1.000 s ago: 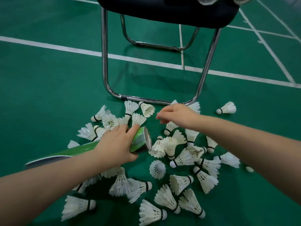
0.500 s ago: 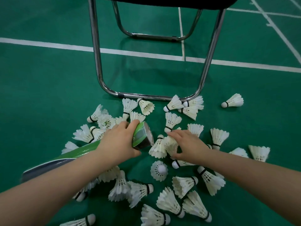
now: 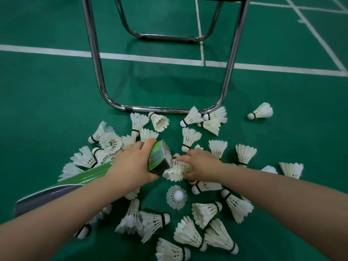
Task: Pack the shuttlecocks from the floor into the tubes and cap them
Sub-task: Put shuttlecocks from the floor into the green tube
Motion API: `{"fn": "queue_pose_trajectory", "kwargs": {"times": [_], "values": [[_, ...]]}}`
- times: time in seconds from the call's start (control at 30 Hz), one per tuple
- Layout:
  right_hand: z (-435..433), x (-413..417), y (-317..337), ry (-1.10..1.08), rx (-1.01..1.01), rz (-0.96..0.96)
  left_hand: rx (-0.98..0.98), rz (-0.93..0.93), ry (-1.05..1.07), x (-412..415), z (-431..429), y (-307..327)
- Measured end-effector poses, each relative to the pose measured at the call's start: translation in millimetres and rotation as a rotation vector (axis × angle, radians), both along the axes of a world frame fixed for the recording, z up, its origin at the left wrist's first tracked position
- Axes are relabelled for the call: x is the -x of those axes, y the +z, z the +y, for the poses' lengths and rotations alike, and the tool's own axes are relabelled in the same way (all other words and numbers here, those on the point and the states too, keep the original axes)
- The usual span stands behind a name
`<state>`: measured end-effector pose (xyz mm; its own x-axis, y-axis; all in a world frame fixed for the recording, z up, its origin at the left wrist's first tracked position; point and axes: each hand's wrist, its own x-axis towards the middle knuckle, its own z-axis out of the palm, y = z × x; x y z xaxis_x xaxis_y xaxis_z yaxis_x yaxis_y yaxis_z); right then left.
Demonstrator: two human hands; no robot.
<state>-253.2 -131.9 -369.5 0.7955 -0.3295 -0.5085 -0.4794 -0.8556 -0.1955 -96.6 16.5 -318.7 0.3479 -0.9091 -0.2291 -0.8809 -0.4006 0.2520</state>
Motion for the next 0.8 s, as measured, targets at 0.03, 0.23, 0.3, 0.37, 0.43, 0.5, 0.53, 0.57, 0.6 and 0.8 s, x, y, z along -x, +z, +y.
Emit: {"fn": "queue_pose_trajectory", "kwargs": {"times": [0.03,0.23,0.3,0.37,0.43,0.5,0.53,0.57,0.6,0.8], "values": [[-1,1,0,-0.039,-0.032,-0.025,0.001,0.002,-0.001,0,0,0],[-4,2,24,-0.501,-0.356,-0.376,0.072,0.061,0.023,-5,0,1],[-6,0,37,-0.746,-0.61,-0.491,0.098,0.059,0.015,-5,1,3],[-4,-2,51,-1.002,-0.889,-0.56,0.121,0.056,-0.006,-4,2,5],[3,-2,61,-1.172,-1.112,-0.645,0.141,0.052,-0.036,-2,3,8],[13,-2,64,-1.213,-1.204,-0.693,0.144,0.038,-0.066,3,3,10],[18,-2,65,-1.218,-1.212,-0.715,0.139,0.033,-0.074,6,3,11],[22,-3,66,-1.226,-1.2,-0.736,0.131,0.032,-0.076,9,3,12],[26,-4,68,-1.246,-1.181,-0.759,0.127,0.036,-0.073,11,2,13],[21,-10,76,-1.28,-0.931,-0.81,0.156,0.073,-0.06,15,3,14]]}}
